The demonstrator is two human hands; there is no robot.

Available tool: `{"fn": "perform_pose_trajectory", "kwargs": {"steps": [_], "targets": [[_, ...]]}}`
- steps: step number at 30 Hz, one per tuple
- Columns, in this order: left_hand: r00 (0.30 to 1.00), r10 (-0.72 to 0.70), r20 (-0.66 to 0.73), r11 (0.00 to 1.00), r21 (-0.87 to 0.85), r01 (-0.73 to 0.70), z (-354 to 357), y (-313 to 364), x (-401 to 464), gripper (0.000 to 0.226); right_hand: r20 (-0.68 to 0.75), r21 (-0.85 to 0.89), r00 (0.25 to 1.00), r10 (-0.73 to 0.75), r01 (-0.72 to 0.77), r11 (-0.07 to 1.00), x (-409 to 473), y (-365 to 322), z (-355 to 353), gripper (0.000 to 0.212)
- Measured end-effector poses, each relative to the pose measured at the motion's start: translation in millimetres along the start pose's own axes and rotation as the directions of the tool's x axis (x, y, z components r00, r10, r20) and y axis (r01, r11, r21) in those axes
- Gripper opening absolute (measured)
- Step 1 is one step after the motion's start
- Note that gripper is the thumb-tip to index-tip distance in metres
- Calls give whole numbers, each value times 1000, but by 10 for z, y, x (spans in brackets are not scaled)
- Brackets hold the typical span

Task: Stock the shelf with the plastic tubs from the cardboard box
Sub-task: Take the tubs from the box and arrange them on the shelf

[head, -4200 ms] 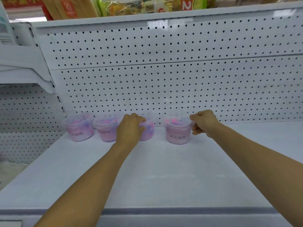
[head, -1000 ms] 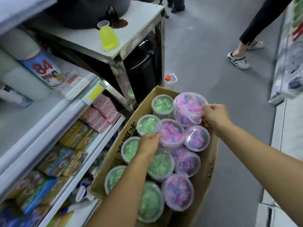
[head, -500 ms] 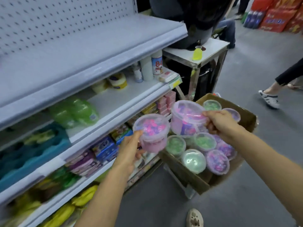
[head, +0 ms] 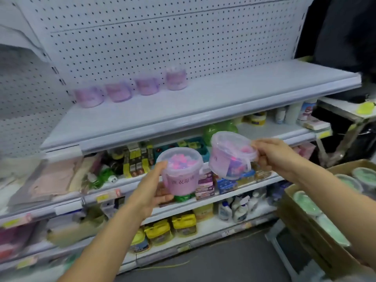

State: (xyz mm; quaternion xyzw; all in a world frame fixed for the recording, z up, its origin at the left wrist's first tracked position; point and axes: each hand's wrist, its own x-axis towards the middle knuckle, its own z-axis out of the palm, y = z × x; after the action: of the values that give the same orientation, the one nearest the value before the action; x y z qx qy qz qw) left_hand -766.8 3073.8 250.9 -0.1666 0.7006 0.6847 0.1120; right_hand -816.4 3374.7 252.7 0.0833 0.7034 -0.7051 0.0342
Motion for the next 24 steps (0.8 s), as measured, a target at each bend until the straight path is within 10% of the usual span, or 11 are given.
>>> {"fn": "perform_pose_trajectory", "kwargs": {"steps": [24], "targets": [[851, 158, -501, 927, -222, -304, -2427, 1306, 813, 35, 387, -290, 900, -198, 323, 901, 1978, -1474, 3399, 14]]}}
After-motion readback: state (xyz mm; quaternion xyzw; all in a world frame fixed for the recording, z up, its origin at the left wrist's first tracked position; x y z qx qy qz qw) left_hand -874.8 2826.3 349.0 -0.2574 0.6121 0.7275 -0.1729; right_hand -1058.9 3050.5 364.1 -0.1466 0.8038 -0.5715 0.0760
